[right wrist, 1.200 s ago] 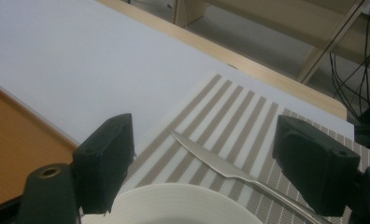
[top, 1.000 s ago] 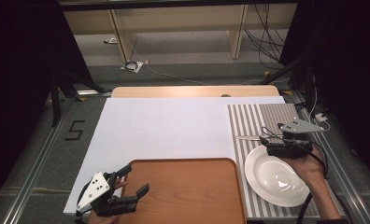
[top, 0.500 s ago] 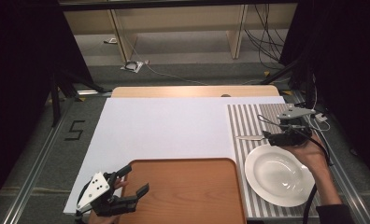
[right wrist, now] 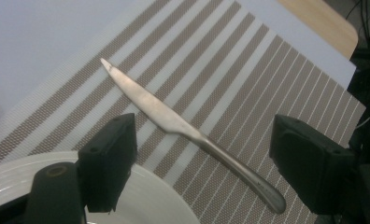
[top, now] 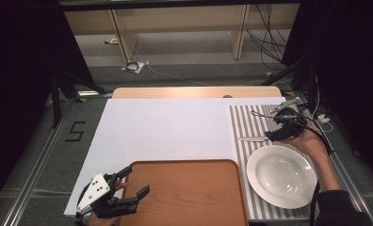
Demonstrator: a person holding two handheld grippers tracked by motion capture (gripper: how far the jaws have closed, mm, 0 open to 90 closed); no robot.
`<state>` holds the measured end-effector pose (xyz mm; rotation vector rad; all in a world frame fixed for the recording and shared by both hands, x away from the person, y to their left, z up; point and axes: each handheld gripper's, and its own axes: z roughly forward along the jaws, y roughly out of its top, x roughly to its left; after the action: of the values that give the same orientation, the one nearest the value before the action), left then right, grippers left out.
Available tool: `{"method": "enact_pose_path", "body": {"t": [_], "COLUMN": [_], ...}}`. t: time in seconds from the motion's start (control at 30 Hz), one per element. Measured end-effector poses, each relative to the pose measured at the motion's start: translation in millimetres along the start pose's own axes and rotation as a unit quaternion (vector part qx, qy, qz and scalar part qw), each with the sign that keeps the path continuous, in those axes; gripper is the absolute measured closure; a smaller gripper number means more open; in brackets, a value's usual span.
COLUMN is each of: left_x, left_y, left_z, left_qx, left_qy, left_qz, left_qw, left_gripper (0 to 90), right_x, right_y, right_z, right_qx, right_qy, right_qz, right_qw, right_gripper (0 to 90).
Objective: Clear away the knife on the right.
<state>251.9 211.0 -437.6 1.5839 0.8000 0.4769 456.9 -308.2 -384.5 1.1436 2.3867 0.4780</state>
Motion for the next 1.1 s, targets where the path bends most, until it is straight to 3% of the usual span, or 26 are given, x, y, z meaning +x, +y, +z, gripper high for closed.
{"method": "enact_pose_path", "body": {"t": [0.2, 0.37, 0.53, 0.7, 0.83, 1.1], "left_x": [-0.2, 0.3, -0.2, 0.1, 0.3, -0.2], "left_y": [-0.2, -0.3, -0.5, -0.5, -0.5, -0.8], "left_z": [0.2, 0.2, 0.5, 0.3, 0.1, 1.0], "left_qx": [0.001, 0.001, 0.001, 0.0, -0.001, 0.003], "left_qy": [0.001, 0.001, 0.001, 0.002, 0.001, 0.0], "left_qz": [0.001, 0.0, 0.0, 0.0, -0.001, 0.001], "left_qw": [1.0, 1.0, 1.0, 1.0, 1.0, 1.0], "left_gripper": [13.0, 13.0, 13.0, 13.0, 13.0, 13.0], "right_x": [-8.7, -17.3, -24.2, -28.1, -30.2, -33.2], "right_y": [3.2, 5.6, 6.9, 7.4, 6.1, 2.7], "right_z": [20.4, 34.5, 47.3, 58.6, 67.8, 75.3], "right_qx": [0.06, 0.09, 0.124, 0.141, 0.164, 0.183], "right_qy": [0.006, 0.007, 0.007, 0.025, 0.017, 0.022], "right_qz": [-0.001, 0.004, -0.018, -0.03, -0.037, -0.043], "right_qw": [0.9982, 0.9959, 0.992, 0.9893, 0.9857, 0.982], "right_gripper": [24.8, 26.8, 28.5, 32.1, 35.3, 40.5]}}
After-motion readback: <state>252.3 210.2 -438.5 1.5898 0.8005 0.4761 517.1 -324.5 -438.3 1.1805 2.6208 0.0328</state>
